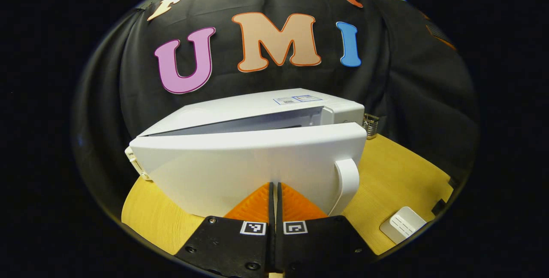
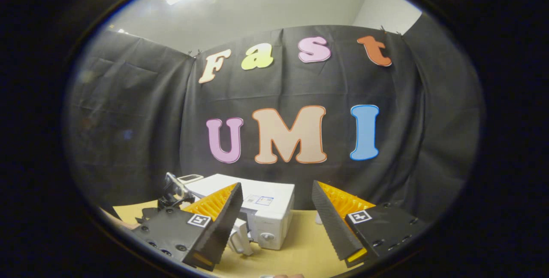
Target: Open the microwave oven with the left hand, put the food in, and close the microwave oven.
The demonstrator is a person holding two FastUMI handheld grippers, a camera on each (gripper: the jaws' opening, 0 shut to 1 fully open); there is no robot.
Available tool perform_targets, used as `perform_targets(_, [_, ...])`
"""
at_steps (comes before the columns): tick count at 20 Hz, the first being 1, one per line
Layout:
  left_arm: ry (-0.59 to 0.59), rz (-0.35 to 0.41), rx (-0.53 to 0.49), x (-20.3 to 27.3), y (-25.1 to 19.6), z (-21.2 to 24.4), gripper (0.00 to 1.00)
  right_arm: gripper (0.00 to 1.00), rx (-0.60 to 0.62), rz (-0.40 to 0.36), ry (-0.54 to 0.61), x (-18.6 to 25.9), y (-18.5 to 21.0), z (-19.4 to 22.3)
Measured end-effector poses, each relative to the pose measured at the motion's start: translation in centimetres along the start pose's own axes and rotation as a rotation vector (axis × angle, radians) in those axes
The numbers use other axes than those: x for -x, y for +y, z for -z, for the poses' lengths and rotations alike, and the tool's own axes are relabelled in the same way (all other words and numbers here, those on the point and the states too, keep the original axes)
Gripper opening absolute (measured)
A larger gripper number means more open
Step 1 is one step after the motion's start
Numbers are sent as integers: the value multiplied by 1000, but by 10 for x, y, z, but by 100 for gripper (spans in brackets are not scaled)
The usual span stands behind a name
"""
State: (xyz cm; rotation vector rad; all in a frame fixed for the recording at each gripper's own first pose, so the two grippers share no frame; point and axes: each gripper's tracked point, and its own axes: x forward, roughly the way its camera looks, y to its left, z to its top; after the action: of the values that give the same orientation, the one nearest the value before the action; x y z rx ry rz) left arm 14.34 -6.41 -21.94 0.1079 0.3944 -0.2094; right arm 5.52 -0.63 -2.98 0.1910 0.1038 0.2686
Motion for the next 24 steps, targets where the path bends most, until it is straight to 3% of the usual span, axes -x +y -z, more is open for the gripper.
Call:
perform_targets(1, [0,-2,2,-6,0,-2,0,91,14,7,4,1,-3,2])
perform_targets(2, [1,-3,6,-12,-1,-3,1,91,29,15,7,3,-7,3])
perform_targets(7, [19,15,18,-30,-13,-3,1,96,87,48,13,9,-21,4])
perform_targets(15, [4,55,13,-42,-30,-12,1,100,63,64,22,5,-30,7])
perform_targets(18, [-48,129,8,-45,-51,-30,1,100,66,68,26,3,-33,8])
perform_targets(20, [-49,118,-69,-56,-47,-33,1,97,60,68,31,2,-34,11])
perform_targets(24, [-28,120,-18,-56,-48,-22,1,100,61,75,36,2,-39,12])
